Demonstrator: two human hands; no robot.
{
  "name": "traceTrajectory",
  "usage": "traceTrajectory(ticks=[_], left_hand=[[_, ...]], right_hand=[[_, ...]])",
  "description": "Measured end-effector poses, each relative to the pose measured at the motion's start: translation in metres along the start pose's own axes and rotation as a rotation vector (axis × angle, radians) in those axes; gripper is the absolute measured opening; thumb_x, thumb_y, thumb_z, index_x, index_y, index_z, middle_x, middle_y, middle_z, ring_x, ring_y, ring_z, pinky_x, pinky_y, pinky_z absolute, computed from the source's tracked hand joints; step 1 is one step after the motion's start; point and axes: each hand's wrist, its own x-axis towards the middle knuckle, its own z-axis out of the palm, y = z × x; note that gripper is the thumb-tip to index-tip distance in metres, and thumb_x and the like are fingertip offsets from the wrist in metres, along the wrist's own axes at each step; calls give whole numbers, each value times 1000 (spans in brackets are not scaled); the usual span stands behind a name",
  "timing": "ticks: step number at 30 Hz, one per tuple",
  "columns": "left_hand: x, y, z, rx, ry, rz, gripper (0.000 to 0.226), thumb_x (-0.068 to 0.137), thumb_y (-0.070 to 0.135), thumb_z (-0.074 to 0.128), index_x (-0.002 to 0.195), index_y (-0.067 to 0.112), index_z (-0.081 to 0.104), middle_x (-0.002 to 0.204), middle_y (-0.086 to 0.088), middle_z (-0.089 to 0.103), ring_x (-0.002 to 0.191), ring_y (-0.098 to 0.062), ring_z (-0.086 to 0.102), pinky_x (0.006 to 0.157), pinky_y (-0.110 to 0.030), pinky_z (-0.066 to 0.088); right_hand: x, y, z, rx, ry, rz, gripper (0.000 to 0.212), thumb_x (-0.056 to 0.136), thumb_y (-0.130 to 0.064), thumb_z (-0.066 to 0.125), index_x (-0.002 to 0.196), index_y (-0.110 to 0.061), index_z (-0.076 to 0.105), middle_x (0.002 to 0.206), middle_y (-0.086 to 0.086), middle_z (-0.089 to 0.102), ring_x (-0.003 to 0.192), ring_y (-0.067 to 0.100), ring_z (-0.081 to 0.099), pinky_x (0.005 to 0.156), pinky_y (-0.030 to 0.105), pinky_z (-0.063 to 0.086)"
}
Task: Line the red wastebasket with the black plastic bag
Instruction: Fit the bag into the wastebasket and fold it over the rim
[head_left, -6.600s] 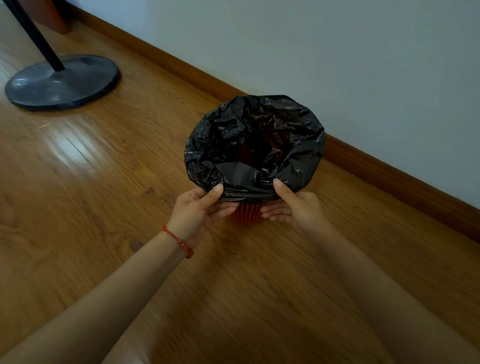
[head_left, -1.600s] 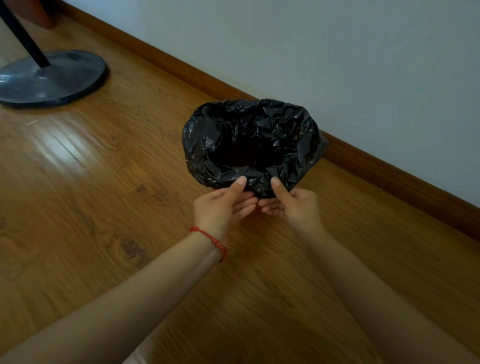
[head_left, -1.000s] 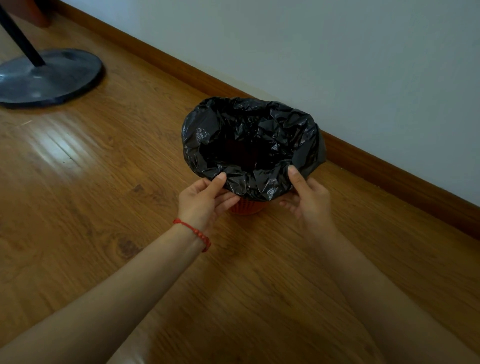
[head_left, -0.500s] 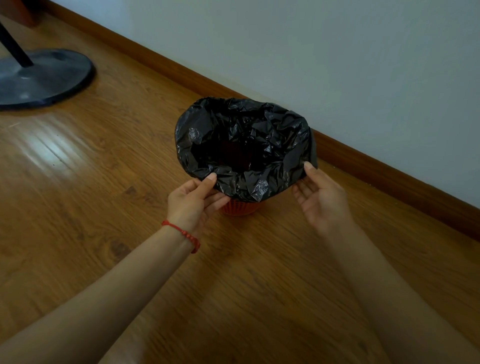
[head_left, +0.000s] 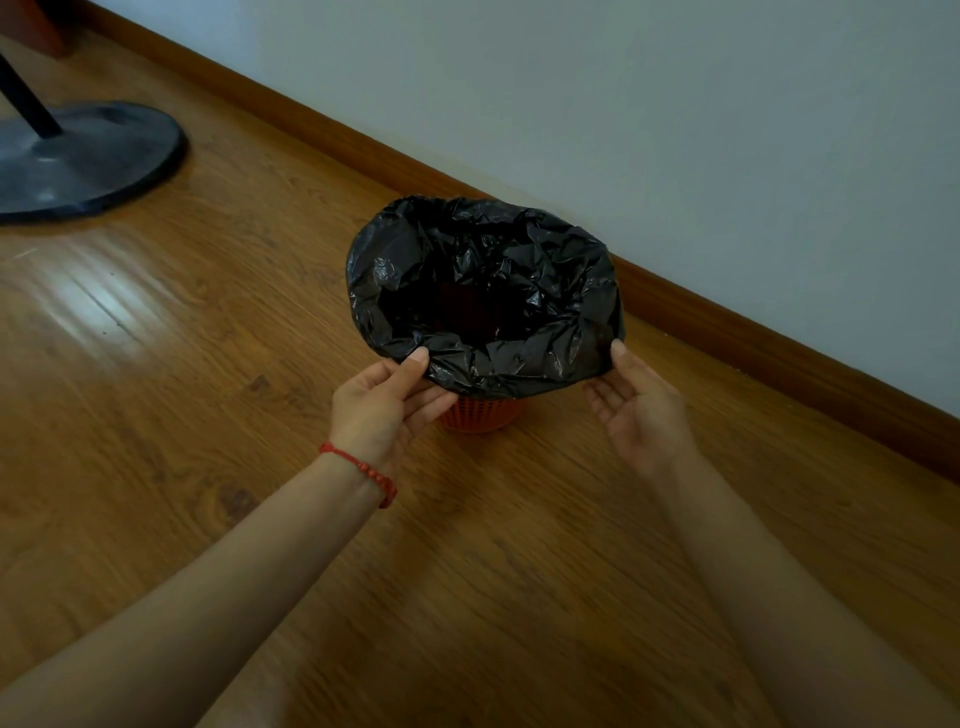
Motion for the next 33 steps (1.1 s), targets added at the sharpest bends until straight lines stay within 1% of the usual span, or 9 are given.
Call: traceTrajectory(ticks=[4,7,12,16,18,21,23,28,33], left_hand=[[0,-1,-1,4,-8,3,13,87,12,56,79,2,55,67,-5,73,64,-15,70,56,-21,56],[0,-1,-2,4,-16,6,14,86,13,56,77,3,55,68,-6,73,64,-15,70,56,-20,56],[0,-1,-2,8,-10,6,15,87,12,56,74,3,55,69,-8,73,64,-15,70,56,-21,56],[0,-1,-2,6,-10,5,15,87,12,56,76,3,55,68,-7,73,64,-15,70,55,-21,56],[0,-1,-2,2,-9,5,14,86,12,56,76,2,55,68,-6,73,64,-15,70,55,-20,56],[1,-1,-2,-1,-10,3,14,86,12,56,76,3,55,68,-6,73,65,-15,70,56,-21,56],[1,-1,-2,-2,-13,2,14,87,12,56,77,2,55,68,-6,73,65,-15,70,55,-21,56],[1,-1,-2,6,-16,2,12,87,13,56,81,2,57,70,-6,73,66,-15,71,56,-20,56],[1,1,-4,20,-6,9,13,87,13,56,77,5,57,70,-5,73,65,-14,70,60,-23,58]], right_hand=[[7,-12,5,91,-92,68,29,85,-33,54,108,-15,58,109,7,65,102,20,61,82,30,51],[16,-20,10,93,-117,128,29,87,-28,54,111,-13,56,107,6,65,101,21,61,80,32,51],[26,-19,4,90,-41,199,13,85,-22,58,94,-12,59,87,2,67,82,15,64,68,26,49],[27,-16,-5,81,-23,227,10,83,-22,59,88,-13,60,80,1,66,81,14,60,71,24,46],[26,-13,-8,79,-32,219,17,83,-28,58,93,-14,61,84,0,67,86,14,60,73,25,46],[19,-8,-10,83,-105,198,47,79,-43,55,115,-13,57,111,4,64,104,16,58,79,27,46],[12,-6,-9,81,-157,198,56,72,-45,56,117,-12,55,115,6,63,104,18,59,78,28,47],[4,2,-3,65,-275,214,49,52,-23,75,98,-14,60,88,1,73,87,15,69,77,29,50],[3,11,0,-117,-251,134,25,66,-13,64,91,-13,64,93,0,71,90,15,65,80,28,48]])
